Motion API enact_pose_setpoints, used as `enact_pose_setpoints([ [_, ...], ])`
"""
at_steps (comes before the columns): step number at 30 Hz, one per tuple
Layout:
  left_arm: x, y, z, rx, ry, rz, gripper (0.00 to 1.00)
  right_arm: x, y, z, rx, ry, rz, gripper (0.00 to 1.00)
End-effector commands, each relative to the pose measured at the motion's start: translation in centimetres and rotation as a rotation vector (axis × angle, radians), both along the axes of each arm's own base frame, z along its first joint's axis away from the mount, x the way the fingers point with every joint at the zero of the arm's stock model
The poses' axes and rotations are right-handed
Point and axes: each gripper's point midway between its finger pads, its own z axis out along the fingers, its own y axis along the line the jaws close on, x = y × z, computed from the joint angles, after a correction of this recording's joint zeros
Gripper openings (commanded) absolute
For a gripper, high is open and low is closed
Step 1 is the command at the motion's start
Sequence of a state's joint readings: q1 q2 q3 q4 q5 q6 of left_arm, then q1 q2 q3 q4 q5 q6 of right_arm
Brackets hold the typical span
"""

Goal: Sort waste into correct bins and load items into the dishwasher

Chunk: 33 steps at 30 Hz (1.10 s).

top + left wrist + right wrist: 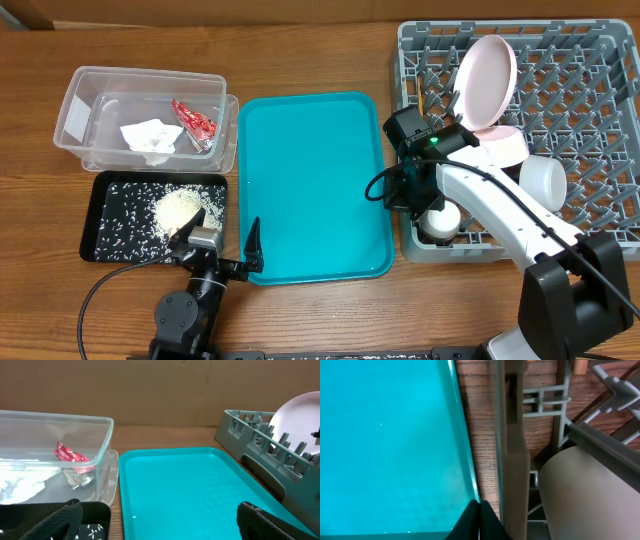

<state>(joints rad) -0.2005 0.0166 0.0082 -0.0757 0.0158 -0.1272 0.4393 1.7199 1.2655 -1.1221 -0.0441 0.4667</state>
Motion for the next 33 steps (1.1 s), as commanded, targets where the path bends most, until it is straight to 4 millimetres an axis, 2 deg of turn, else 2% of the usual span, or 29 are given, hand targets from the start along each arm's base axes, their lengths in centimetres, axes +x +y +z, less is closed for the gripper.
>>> enact_pose_setpoints([
  [1,0.0,0.0,0.1,-0.002,-0.006,-0.003,1.00,0.5,-0.4,1.4,-0.005,-0.052,-0.018,0.04],
  [3,0.0,0.0,0.1,-0.002,-0.006,-0.003,1.00,1.1,-0.1,2.7,0.018,-0.102,-0.003,0.05],
  [5,0.0,0.0,0.0,-0.001,-0.006,-0.003,1.00,1.8,0.6,5.2,0.061,-0.187,0.050,0.13],
  [8,0.0,0.0,0.1,-0.001,-0.006,-0.003,1.00,2.5,2.1,10.9,0.145,-0.388,0.129,0.28],
  [11,0.0,0.0,0.1,-0.002,-0.006,-0.003,1.00,1.5,3.6,17.3,0.250,-0.605,0.209,0.49],
  [13,0.0,0.0,0.1,-0.002,-0.006,-0.003,1.00,0.1,4.3,20.8,0.319,-0.705,0.239,0.73],
  [14,0.0,0.0,0.1,-0.002,-0.006,-0.003,1.00,-0.8,4.4,22.1,0.347,-0.741,0.253,0.97],
  [17,0.0,0.0,0.1,-0.002,-0.006,-0.003,1.00,-3.6,5.0,25.1,0.442,-0.806,0.308,1.00],
  [20,0.0,0.0,0.1,-0.002,-0.006,-0.003,1.00,-5.3,4.2,26.7,0.469,-0.846,0.319,1.00],
  [24,0.0,0.0,0.1,-0.002,-0.006,-0.003,1.00,-6.2,1.4,27.2,0.370,-0.905,0.302,1.00],
  [30,0.0,0.0,0.1,-0.002,-0.006,-0.003,1.00,-8.0,-4.4,28.3,0.199,-1.011,0.181,1.00],
  [33,0.0,0.0,0.1,-0.002,-0.006,-0.003,1.00,-8.3,-6.1,29.8,0.137,-1.116,0.201,1.00],
])
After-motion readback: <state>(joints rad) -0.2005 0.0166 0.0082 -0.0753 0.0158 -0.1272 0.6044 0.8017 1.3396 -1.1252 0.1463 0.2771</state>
